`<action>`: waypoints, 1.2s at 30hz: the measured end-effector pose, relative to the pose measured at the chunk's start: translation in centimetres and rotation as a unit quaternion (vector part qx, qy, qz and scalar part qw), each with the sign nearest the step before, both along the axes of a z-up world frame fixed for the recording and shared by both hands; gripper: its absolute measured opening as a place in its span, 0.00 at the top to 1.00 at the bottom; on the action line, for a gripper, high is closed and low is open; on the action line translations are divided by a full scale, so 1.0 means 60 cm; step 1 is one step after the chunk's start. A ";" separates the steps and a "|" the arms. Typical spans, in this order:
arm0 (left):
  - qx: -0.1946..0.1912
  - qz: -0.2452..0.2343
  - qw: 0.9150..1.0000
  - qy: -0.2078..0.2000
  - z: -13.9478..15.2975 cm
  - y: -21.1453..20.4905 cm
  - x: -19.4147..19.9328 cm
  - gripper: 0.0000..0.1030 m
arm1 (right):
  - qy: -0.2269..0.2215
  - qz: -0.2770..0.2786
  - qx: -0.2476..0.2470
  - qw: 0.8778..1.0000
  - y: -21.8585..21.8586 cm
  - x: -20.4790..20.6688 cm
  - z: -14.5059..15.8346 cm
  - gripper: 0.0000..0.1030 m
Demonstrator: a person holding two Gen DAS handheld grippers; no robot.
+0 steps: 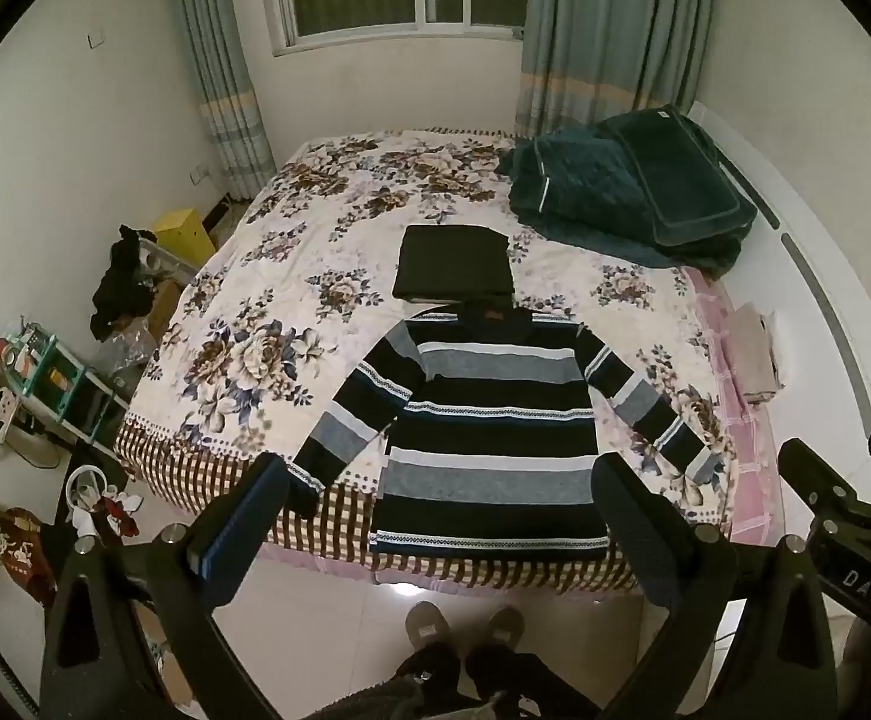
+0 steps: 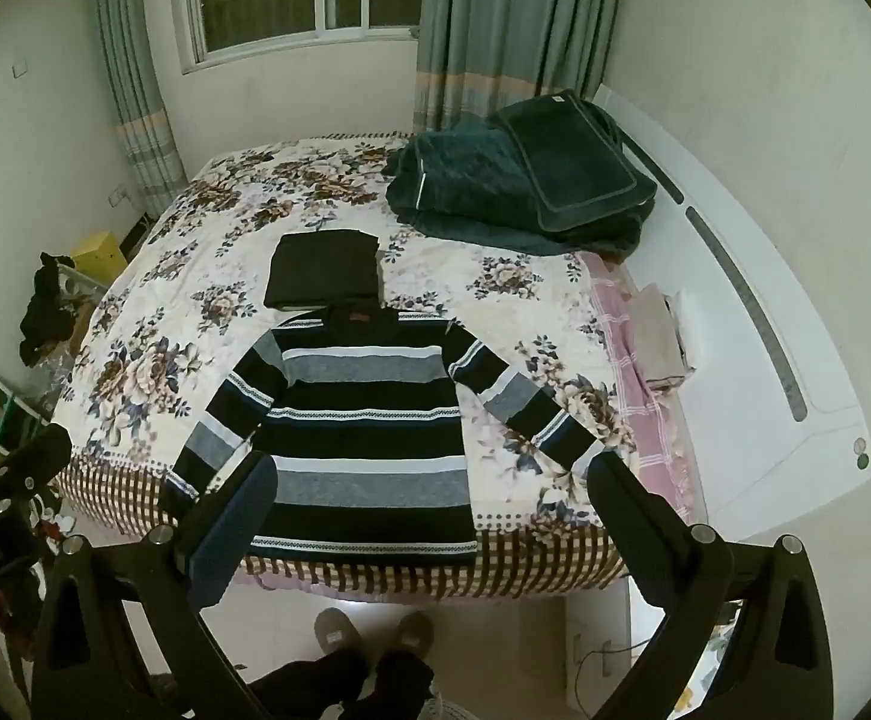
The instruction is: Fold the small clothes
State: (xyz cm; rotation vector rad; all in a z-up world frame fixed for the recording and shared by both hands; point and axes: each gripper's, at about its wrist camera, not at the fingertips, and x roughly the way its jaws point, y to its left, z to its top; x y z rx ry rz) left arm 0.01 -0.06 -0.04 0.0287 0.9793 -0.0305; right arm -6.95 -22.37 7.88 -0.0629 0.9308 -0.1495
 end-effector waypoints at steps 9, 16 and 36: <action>0.002 0.001 1.000 0.000 0.015 -0.029 0.035 0.00 | 0.000 0.001 0.000 1.000 0.004 -0.002 0.000 0.00; -0.003 0.007 1.000 -0.001 0.003 -0.016 0.031 0.00 | 0.003 0.000 0.001 1.000 -0.001 0.002 0.000 0.00; -0.010 0.006 1.000 -0.003 0.001 -0.003 0.024 0.00 | 0.001 0.005 0.002 1.000 0.004 0.002 -0.003 0.00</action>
